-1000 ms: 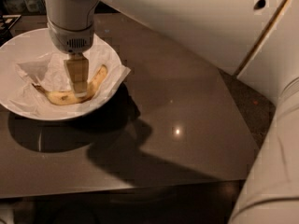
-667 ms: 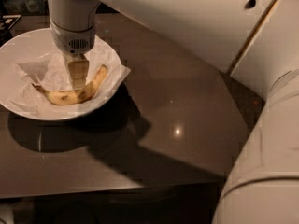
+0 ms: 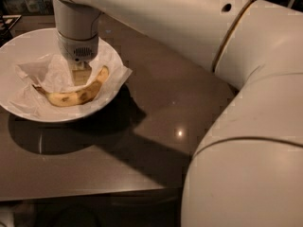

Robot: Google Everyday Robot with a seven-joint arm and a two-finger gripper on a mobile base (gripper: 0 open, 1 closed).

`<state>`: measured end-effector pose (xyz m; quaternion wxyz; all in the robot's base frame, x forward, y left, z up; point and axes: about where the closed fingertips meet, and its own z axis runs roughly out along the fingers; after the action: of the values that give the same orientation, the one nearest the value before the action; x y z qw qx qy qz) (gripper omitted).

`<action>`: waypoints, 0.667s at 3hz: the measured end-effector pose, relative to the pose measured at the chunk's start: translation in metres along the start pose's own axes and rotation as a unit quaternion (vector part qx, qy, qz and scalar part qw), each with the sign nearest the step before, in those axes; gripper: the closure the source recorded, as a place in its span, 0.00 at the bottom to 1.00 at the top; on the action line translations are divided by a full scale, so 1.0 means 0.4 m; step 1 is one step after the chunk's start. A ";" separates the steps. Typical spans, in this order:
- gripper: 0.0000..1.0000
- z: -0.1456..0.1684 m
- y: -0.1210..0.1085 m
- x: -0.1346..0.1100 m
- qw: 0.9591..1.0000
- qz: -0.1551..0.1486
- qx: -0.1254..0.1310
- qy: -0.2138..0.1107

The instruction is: Pick banana from white bowl

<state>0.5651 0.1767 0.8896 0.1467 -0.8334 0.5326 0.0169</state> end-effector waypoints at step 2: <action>0.71 0.050 0.011 0.004 0.999 -0.004 -0.035 0.001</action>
Offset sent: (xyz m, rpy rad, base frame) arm -0.0007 0.0026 -0.0278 -0.0464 0.0851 0.0294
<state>0.5644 0.1788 0.8691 0.1172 -0.8401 0.5285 0.0341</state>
